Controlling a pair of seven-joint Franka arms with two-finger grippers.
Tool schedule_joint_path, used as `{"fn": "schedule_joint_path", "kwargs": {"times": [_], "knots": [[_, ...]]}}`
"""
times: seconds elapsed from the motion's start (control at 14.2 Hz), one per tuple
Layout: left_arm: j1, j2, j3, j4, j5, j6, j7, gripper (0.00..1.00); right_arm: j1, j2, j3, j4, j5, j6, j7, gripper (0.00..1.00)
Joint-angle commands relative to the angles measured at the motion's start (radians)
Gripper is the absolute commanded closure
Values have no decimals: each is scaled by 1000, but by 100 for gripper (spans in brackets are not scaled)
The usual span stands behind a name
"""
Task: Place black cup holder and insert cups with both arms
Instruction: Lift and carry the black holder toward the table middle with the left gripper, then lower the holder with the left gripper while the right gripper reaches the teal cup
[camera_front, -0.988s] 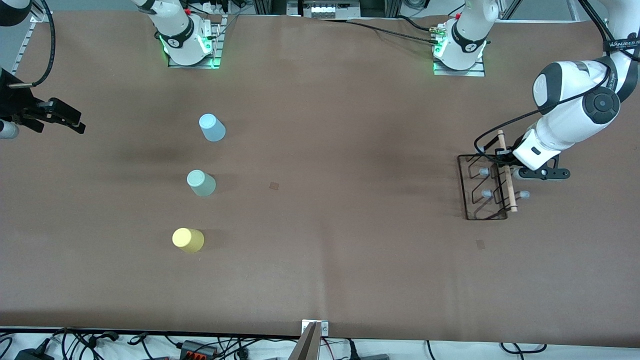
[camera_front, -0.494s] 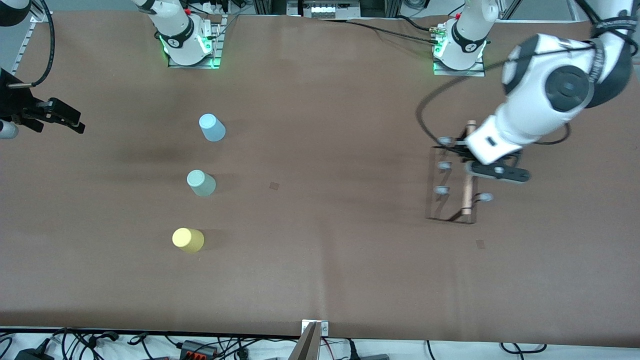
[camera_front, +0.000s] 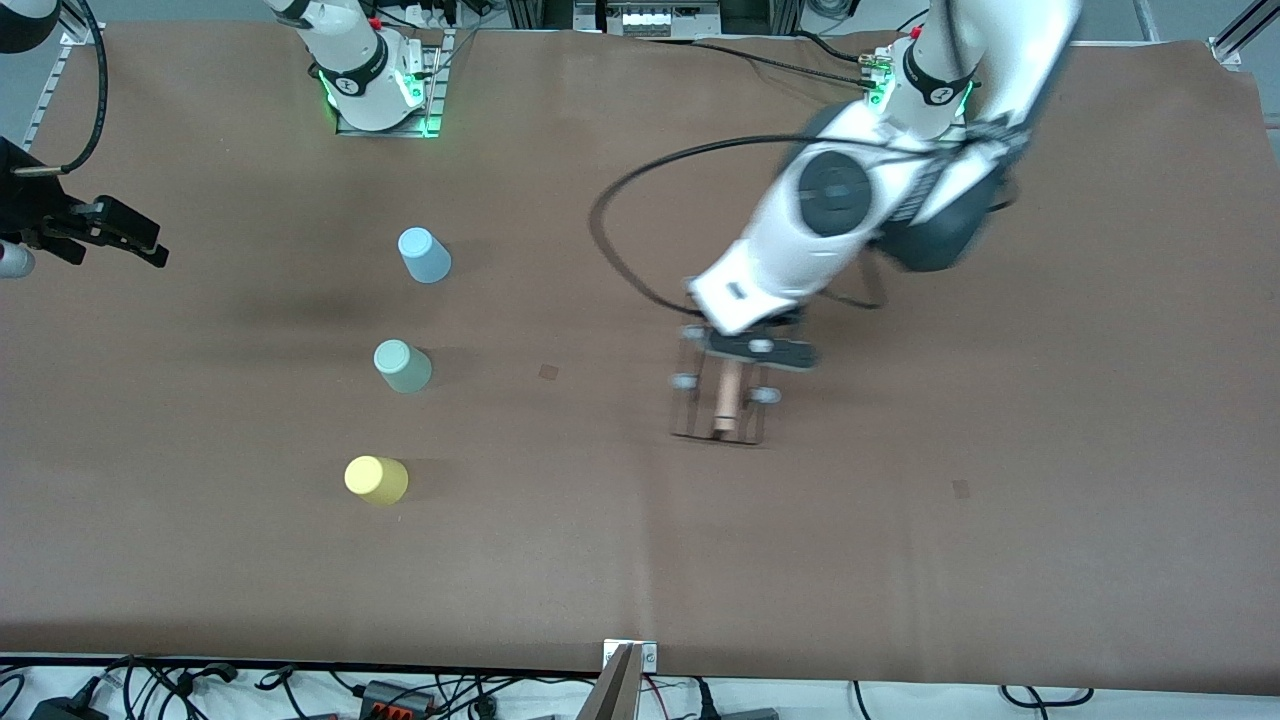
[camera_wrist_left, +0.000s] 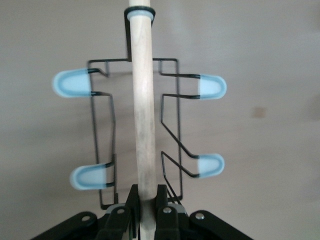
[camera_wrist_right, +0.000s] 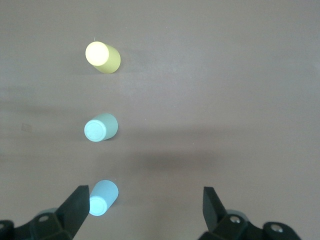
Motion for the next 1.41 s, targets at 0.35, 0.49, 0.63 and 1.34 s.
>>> {"fn": "schedule_joint_path", "kwargs": {"times": [0.35, 0.49, 0.63, 1.34], "knots": [[-165, 164, 33, 168, -1, 91, -244, 93, -3, 68, 26, -9, -9, -8, 1, 0], [-197, 192, 55, 168, -1, 126, -280, 92, 38, 130, 26, -3, -9, 0, 1, 0], [-255, 206, 114, 168, 6, 145, -280, 92, 86, 191, 26, 13, -10, 18, 1, 0], [-95, -19, 149, 157, 111, -98, -269, 0, 213, 487, 26, 17, 8, 207, 138, 0]]}}
